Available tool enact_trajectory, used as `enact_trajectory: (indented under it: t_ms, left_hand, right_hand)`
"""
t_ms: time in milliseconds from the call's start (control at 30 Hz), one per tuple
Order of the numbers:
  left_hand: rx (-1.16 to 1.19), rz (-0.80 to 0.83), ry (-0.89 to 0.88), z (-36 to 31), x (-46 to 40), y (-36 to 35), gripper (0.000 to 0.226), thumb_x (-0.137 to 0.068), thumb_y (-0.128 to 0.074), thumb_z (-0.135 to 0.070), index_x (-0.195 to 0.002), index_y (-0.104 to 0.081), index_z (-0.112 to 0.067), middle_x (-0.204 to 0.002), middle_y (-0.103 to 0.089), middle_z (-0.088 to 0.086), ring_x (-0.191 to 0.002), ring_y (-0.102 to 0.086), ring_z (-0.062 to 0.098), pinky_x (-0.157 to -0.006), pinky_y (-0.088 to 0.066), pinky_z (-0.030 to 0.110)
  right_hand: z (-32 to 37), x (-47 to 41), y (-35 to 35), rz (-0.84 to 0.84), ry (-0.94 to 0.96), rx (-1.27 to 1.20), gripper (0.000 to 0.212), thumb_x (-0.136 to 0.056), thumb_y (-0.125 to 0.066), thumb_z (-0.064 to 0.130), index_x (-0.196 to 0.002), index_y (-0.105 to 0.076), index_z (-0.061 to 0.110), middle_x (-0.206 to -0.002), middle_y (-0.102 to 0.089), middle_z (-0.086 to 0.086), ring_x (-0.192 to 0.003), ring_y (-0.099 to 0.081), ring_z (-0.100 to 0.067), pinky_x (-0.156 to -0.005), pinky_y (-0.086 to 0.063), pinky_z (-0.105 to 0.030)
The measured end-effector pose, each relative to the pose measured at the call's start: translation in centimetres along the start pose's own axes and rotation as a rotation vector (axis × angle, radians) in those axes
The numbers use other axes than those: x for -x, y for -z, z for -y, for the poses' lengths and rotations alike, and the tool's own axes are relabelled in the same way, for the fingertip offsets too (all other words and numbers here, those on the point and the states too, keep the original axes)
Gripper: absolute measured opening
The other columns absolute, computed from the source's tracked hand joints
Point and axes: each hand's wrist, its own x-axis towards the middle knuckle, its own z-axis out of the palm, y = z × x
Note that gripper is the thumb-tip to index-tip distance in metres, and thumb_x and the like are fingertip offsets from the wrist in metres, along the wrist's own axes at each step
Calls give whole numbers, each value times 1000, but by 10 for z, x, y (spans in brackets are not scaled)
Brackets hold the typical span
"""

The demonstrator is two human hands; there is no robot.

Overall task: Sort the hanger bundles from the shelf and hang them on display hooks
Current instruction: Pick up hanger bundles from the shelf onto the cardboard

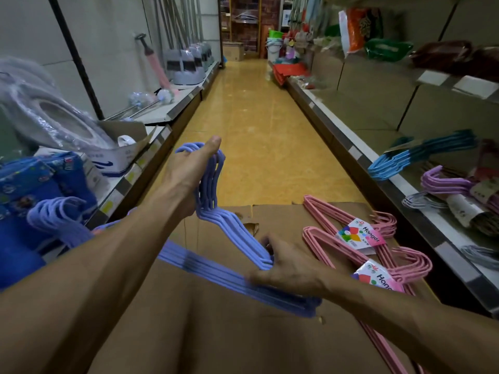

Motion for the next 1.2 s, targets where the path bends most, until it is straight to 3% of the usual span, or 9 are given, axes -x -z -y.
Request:
enact_trajectory:
  t_ms: [100,233,400,500,667,800,933,1067,1200]
  left_hand:
    - [36,60,-2,8,0,6,35,-89,-69,-42,-103,-72,-10,-94,-77,-4,-84,-72,8,-69,-53,29]
    - [52,90,-18,12,4,11,43,-92,-65,-39,-121,-65,-7,-105,-76,-2,-98,-70,15,-77,-55,28]
    - [-18,184,-59,13,14,17,39,-93,-62,-42,-114,-68,-11,-107,-76,-2,-100,-72,15,-82,-56,30]
    - [-50,231,-73,16,22,20,41,-92,-61,-44,-116,-69,-11,-107,-76,-3,-100,-72,15,-88,-55,34]
    - [-62,287,-39,16,26,37,42,-95,-56,-47,-116,-67,-12,-110,-76,-2,-103,-71,15,-91,-54,34]
    - [-150,298,32,14,20,61,46,-93,-57,-50,-118,-66,-12,-107,-76,0,-108,-68,18,-98,-49,37]
    - [-397,171,62,17,6,95,53,-92,-56,-56,-115,-67,-9,-113,-72,8,-103,-67,20,-97,-51,37]
    - [-858,23,38,20,-7,142,77,-92,-36,-71,-110,-68,-3,-118,-65,17,-107,-61,30,-93,-47,37]
    - [-1225,-106,-189,20,-12,186,57,-96,-41,-60,-132,-53,-16,-131,-61,11,-119,-56,33,-97,-45,42]
  right_hand:
    - [6,-9,-5,143,-69,-212,53,-69,-83,54,-108,-54,31,-101,-64,8,-84,-67,-7,-66,-53,-25]
    - [20,-23,-10,177,-69,-412,49,-78,-76,56,-114,-64,24,-98,-71,2,-73,-71,-6,-62,-56,-26]
    - [34,-36,-22,257,-84,-755,48,-89,-71,38,-127,-62,11,-117,-72,-9,-100,-73,-23,-82,-59,-39]
    - [44,-41,-30,290,-111,-967,47,-92,-67,39,-123,-63,4,-108,-75,-11,-101,-72,-25,-91,-58,-42]
    - [60,-51,-50,237,-130,-1206,33,-97,-62,22,-122,-60,0,-99,-76,-14,-88,-74,-24,-72,-60,-32]
    - [71,-64,-74,216,-127,-1185,23,-94,-65,13,-114,-63,2,-96,-76,-11,-80,-72,-21,-71,-60,-33]
    - [86,-81,-105,204,-140,-1140,32,-95,-64,12,-122,-61,-4,-88,-76,-3,-70,-67,-15,-65,-59,-30]
    - [105,-104,-143,171,-144,-1114,10,-96,-62,10,-103,-66,2,-101,-72,-11,-71,-61,-17,-66,-56,-32]
    - [122,-127,-181,117,-170,-1067,14,-93,-67,10,-105,-68,2,-103,-71,-15,-73,-63,-19,-71,-56,-35]
